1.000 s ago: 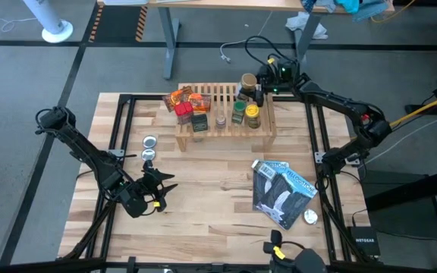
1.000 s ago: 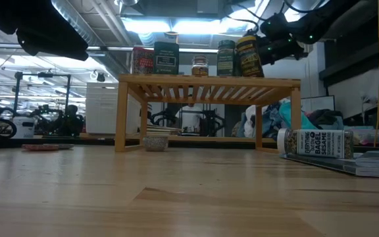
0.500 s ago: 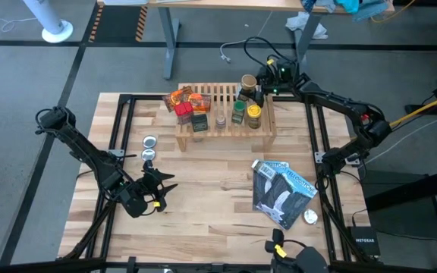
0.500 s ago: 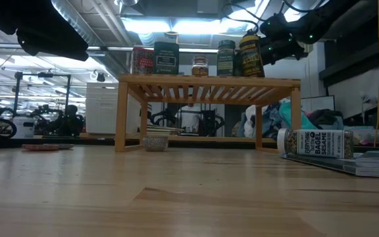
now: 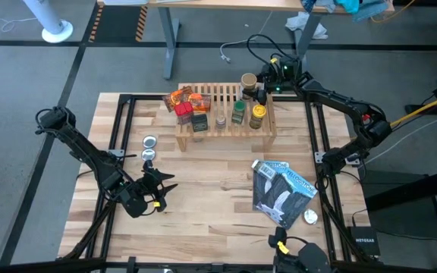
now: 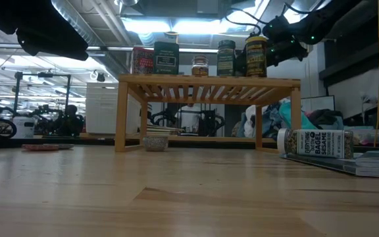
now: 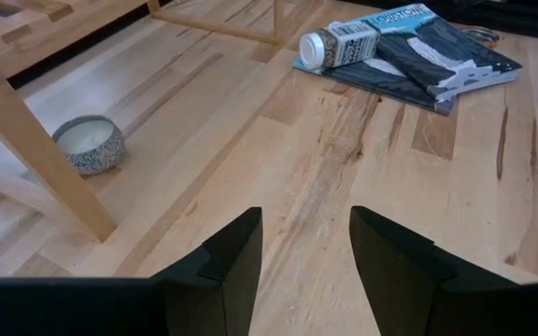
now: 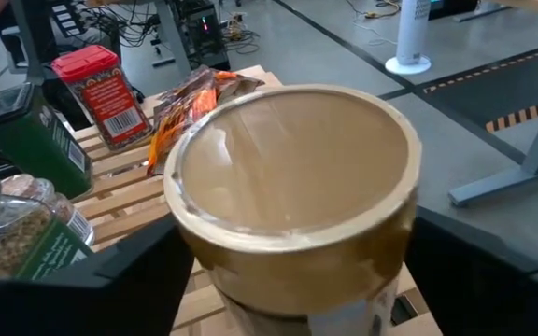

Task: Shelf spices
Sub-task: Put the gold seasoning bottle on the shelf, then put the white seasoning bottle on the shelf

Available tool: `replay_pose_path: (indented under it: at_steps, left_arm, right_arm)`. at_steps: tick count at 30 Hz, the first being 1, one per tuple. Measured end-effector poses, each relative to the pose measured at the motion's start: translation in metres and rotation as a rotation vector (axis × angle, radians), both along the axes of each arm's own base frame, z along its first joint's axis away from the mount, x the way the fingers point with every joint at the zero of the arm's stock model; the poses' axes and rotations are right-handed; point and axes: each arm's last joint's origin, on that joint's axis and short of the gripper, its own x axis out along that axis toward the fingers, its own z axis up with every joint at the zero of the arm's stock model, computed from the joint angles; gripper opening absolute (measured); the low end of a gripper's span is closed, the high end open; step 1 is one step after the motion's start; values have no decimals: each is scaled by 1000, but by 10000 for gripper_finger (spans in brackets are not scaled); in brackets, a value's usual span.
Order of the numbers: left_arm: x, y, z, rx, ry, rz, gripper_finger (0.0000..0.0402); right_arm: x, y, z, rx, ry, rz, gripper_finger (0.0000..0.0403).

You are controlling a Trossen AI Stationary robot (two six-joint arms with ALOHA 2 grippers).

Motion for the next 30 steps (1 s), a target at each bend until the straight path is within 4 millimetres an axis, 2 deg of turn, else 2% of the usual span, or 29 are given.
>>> replay_pose_path:
  at_steps: [13, 20, 26, 30]
  left_arm:
    - [0, 0, 0, 0, 0, 0, 157]
    - [0, 0, 0, 0, 0, 0, 157]
    - [0, 0, 0, 0, 0, 0, 157]
    - [0, 0, 0, 0, 0, 0, 157]
  right_arm:
    - [-1, 2, 5, -18, -17, 7, 353]
    - [-10, 12, 26, -84, -55, 10, 352]
    - [-26, 25, 48, -123, -84, -6, 352]
    - [-45, 36, 66, -156, -100, -48, 352]
